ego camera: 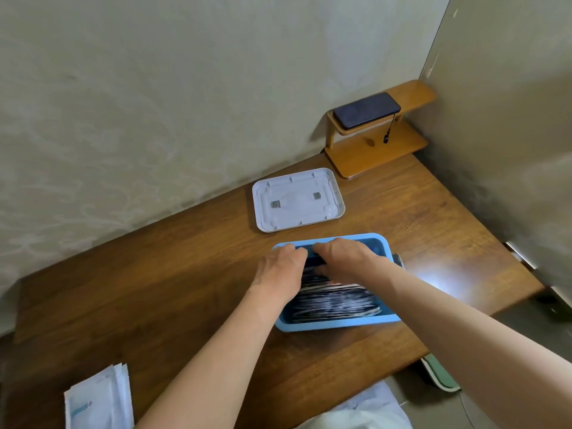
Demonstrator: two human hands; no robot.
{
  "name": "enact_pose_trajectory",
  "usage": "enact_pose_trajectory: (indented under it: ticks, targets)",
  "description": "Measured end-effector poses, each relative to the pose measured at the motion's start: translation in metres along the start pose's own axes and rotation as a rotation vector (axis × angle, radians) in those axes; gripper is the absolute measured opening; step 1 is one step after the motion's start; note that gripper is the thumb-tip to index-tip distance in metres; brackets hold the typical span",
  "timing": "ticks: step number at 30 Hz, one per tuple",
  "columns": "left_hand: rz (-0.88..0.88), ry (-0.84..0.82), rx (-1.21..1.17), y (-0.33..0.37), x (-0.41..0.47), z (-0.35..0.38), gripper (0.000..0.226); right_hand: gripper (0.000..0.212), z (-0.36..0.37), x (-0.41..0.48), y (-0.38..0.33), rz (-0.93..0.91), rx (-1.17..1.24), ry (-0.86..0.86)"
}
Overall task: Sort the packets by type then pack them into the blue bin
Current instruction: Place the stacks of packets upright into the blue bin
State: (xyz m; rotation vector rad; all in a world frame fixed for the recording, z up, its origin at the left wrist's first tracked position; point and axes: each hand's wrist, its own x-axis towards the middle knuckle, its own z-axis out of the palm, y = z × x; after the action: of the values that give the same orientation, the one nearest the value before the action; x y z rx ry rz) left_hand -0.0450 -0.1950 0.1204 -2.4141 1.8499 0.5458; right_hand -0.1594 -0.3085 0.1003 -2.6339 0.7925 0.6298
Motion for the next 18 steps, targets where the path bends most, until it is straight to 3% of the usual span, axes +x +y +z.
enact_pose_trajectory:
  ticks: [6,9,11,18]
  targets:
    - [0.010,-0.051,-0.029,0.003,0.008,0.004,0.012,0.025,0.009,-0.014,0.023,0.030,0.012,-0.026]
    - [-0.004,-0.068,-0.076,0.002,0.012,0.008,0.014,0.018,0.016,-0.017,0.027,-0.009,-0.063,0.070]
    - [-0.023,-0.084,-0.108,0.000,0.013,0.008,0.014,0.024,0.018,-0.016,0.026,-0.026,-0.076,0.088]
    - [0.002,-0.185,-0.025,0.001,0.014,0.020,0.011,0.027,0.031,-0.007,0.026,-0.081,0.106,0.041]
